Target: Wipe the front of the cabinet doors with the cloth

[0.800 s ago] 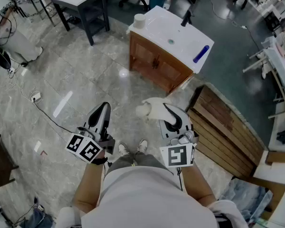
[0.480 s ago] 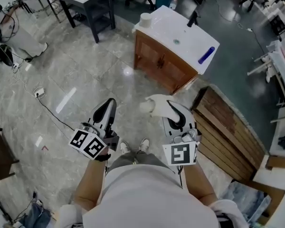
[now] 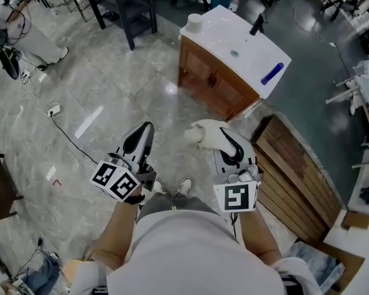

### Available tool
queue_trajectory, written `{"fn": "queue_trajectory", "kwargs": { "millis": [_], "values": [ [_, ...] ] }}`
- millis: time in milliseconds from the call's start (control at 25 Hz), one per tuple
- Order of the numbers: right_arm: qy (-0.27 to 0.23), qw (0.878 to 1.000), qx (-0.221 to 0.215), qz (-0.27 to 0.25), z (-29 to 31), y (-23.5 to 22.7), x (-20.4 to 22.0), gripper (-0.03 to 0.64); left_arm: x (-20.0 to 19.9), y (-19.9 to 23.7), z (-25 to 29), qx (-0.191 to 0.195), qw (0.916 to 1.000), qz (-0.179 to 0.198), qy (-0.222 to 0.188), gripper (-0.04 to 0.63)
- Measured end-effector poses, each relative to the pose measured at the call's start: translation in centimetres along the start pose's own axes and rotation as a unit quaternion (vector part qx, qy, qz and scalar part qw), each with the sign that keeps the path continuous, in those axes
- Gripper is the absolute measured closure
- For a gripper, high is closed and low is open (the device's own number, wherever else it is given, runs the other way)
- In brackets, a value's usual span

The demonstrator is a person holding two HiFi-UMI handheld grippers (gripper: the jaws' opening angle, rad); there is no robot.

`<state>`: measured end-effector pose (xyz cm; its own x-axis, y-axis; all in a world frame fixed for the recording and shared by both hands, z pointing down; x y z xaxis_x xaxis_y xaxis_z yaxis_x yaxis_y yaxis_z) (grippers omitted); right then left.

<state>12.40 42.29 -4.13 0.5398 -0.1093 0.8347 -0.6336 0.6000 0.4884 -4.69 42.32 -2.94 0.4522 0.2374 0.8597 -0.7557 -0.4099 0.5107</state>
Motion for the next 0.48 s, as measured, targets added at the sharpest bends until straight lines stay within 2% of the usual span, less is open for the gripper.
{"fn": "queue_trajectory", "kwargs": {
  "millis": [240,480],
  "values": [
    [-0.01,1.0,-0.004,-0.009,0.2,-1.0,1.0,0.545,0.7,-0.8,1.3,-0.001,1.0,0.004,-0.008,0.58],
    [-0.001,1.0,-0.011,-0.018,2.8,-1.2,2.2,0.545,0.8,1.3,3.1,-0.002,1.0,0.001,-0.008,0.58]
  ]
}}
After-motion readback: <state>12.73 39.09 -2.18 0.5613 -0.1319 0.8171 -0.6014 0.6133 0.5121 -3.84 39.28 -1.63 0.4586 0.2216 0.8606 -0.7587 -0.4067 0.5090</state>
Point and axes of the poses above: the fingertips, and each gripper's own axes: z forward along the fingers, y to its left, x out of its underside, the point moved 1 cm from there along -z, backward along the fingers
